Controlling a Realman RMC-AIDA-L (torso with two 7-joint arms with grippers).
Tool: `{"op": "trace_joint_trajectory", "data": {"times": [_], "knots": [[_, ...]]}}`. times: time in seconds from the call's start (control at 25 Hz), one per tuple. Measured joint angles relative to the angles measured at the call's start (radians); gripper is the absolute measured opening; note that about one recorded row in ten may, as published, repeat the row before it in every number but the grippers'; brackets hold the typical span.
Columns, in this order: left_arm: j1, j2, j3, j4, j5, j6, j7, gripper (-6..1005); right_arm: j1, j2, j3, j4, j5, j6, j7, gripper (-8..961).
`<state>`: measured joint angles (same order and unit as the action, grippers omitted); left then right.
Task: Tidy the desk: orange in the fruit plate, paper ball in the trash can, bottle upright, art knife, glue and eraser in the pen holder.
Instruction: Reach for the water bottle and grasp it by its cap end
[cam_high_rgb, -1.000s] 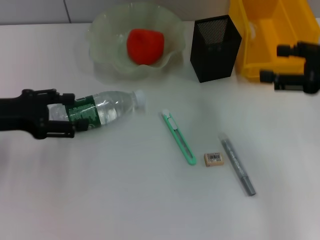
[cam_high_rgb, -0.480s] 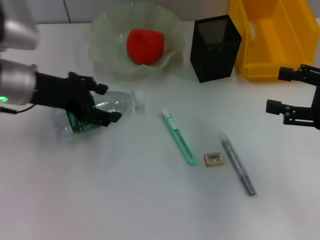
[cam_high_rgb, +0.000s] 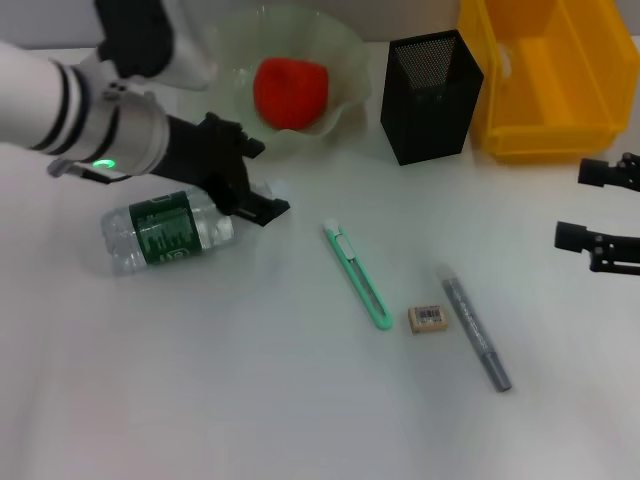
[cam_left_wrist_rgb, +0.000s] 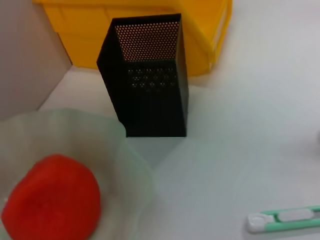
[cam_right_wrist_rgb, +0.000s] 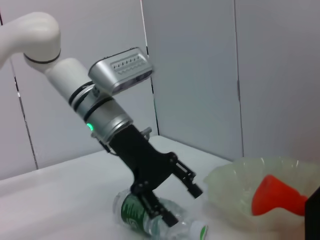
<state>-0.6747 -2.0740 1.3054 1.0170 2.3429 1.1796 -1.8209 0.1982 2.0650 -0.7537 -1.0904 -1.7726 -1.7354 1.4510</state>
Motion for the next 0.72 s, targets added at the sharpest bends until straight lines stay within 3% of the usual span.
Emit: {"op": "trace_joint_trajectory", "data": {"times": [0.2,0.44,0.72], "knots": [[-0.055,-0.002,0.114,-0.041,0.085,-0.071,-0.067,833,0.002,-0.002,0.034,0.016,-0.028,-0.011,0.011,827],[-0.117,-0.006,0.162,-0.113,0.138,-0.108,-0.094,833,0.003,0.001,0.037,0.022,-0.029,-0.013,0.011,824],[-0.138,-0.006,0.185,-0.160,0.151,-0.123,-0.101,832,0.005,0.006,0.039,0.025,-0.031,-0.009,0.013,821]]}}
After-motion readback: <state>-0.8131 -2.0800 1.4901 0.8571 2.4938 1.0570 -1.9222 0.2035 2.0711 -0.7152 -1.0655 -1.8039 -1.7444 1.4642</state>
